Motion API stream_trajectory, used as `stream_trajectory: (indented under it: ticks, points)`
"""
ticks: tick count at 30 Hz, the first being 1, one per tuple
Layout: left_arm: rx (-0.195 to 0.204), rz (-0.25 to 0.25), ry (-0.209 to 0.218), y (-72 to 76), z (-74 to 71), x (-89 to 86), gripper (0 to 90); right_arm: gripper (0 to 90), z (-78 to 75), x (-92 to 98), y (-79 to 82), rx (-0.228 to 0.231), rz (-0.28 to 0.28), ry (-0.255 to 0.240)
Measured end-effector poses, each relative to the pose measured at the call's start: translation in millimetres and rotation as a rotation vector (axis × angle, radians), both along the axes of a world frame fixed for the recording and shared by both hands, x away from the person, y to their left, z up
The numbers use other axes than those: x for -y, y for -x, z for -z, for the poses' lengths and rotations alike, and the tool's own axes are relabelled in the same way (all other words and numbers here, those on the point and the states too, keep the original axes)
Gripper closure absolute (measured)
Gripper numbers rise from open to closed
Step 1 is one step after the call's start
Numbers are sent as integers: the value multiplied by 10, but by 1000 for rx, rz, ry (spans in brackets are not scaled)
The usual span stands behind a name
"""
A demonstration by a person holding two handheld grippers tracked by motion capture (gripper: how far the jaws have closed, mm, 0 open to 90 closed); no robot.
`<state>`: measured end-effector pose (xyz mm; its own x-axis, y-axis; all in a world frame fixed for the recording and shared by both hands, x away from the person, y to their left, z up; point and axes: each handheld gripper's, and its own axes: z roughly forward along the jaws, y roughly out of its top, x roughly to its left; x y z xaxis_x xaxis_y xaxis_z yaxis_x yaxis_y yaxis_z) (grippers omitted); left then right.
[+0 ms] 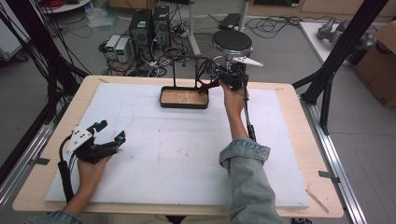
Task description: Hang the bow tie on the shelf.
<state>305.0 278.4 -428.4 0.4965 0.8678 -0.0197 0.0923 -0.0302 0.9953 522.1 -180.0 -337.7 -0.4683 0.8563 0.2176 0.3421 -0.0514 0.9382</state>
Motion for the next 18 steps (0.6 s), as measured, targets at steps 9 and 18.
stream_trajectory:
  ticks: [9, 18]
  points:
    - [2, -2, -1, -2, 1, -1, 161, 690, -48, 30, 30, 13, 0, -11]
    - [2, -2, -2, -4, 2, 0, 161, 633, -134, 114, 81, 33, 0, -16]
